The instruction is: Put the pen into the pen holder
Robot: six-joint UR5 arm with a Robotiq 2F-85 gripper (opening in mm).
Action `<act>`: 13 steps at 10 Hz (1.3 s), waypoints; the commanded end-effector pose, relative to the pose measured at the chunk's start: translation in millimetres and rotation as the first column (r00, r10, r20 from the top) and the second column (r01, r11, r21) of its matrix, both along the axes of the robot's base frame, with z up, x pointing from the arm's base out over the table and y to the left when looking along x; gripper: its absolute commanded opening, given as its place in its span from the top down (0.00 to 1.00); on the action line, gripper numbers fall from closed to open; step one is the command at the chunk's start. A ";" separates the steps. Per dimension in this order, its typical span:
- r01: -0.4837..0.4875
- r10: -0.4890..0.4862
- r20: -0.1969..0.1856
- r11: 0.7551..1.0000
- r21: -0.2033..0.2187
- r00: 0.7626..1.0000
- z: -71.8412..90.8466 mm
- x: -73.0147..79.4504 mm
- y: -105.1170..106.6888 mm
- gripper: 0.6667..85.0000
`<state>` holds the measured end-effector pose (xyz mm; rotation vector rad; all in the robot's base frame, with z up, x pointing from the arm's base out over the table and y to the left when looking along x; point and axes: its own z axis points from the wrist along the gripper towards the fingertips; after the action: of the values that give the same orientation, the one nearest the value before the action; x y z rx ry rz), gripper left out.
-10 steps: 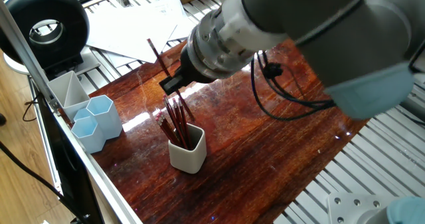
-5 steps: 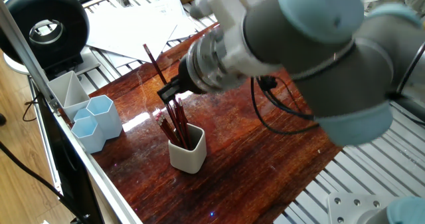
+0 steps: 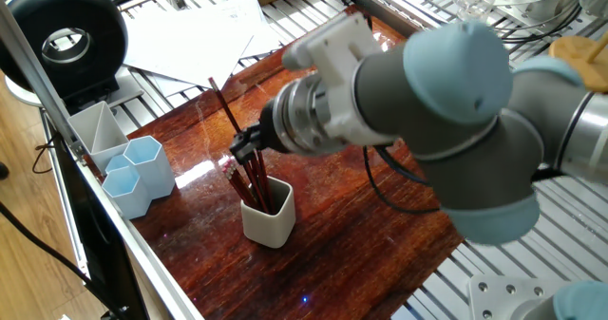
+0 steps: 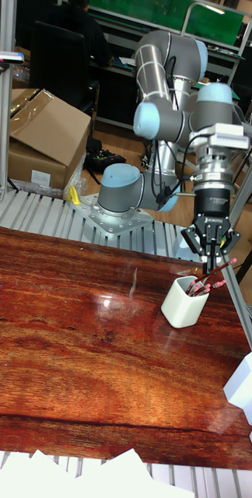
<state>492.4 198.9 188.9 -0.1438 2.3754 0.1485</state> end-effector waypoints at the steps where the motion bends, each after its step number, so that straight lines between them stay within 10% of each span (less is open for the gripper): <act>1: 0.017 -0.017 0.027 1.000 0.003 1.000 -13.1 -1.2 1.3 1.00; 9: 0.005 -0.005 -0.012 1.000 0.022 1.000 -39.2 -24.2 3.0 0.97; 10: -0.027 0.026 -0.054 0.999 -0.016 0.998 -47.5 -33.7 0.9 0.73; 13: -0.047 0.045 -0.080 0.999 -0.021 0.996 -49.5 -38.7 2.1 0.53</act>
<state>460.2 199.5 142.6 -0.1891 2.4258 0.1342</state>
